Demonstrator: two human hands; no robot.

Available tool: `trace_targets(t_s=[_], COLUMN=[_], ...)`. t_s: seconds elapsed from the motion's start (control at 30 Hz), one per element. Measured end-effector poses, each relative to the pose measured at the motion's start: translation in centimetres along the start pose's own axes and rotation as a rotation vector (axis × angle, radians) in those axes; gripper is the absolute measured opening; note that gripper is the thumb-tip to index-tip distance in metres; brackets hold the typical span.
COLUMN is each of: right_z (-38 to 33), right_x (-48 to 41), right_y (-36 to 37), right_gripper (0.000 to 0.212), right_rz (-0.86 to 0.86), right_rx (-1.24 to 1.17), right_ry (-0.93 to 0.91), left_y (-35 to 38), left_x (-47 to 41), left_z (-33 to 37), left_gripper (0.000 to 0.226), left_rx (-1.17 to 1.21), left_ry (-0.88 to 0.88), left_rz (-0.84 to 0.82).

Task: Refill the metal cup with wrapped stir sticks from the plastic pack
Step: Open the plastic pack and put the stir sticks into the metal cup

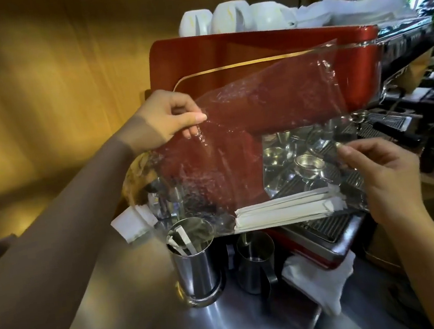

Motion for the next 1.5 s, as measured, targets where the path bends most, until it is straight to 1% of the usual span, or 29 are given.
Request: trace_targets(t_s=[0.1,0.2,0.37,0.53,0.6,0.7,1.0,1.13,1.27,1.33,1.5], right_z=[0.6,0.6,0.8,0.8,0.7,0.3,-1.4,-2.4,-3.0,-3.1,-2.8], right_x=[-0.2,-0.3,-0.6,-0.9,-1.0,-1.3,-1.3,-1.2,-1.2,-1.5,-2.5], right_y=[1.3,3.1,5.9,7.7,8.2,8.9,10.3,11.6,13.4,14.4,17.2], right_gripper=[0.016,0.015,0.016,0.013,0.014,0.016,0.009,0.015,0.006,0.006,0.007], right_rz=[-0.039,-0.095,-0.179,-0.237,-0.26,-0.28,-0.322,-0.338,-0.375,-0.397,-0.449], right_rx=[0.001,-0.019,-0.026,-0.025,-0.021,-0.018,0.084,0.066,0.102,0.102,0.134], right_ry=[0.02,0.023,0.041,0.068,0.067,0.052,-0.076,-0.121,-0.164,-0.17,-0.185], left_y=[-0.6,-1.5,-2.7,-3.2,-3.5,-3.6,-5.3,-5.9,-6.6,-7.1,-8.3], left_x=[1.1,2.2,4.4,5.7,6.2,6.8,7.5,8.4,9.8,10.5,12.1], left_z=[-1.9,-3.8,-5.8,-8.1,-8.7,-8.8,-8.0,-8.6,-10.3,-11.4,-12.6], left_gripper=[0.011,0.012,0.021,0.014,0.013,0.013,0.013,0.014,0.013,0.012,0.023], left_rx=[0.0,-0.003,0.0,-0.077,-0.073,-0.029,-0.041,-0.06,-0.049,-0.055,-0.046], left_ry=[-0.046,-0.108,-0.152,-0.242,-0.266,-0.261,-0.229,-0.25,-0.289,-0.315,-0.325], left_rz=[0.007,0.043,0.081,0.101,0.106,0.093,0.184,0.203,0.231,0.253,0.319])
Point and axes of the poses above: each hand's wrist, its own x-axis away from the middle knuckle, its own y-axis out of the palm, z = x × y, the point moved 9 cm from there along -x, towards the middle knuckle, and after that the axes turned 6 degrees about z, right-handed, at the moved point
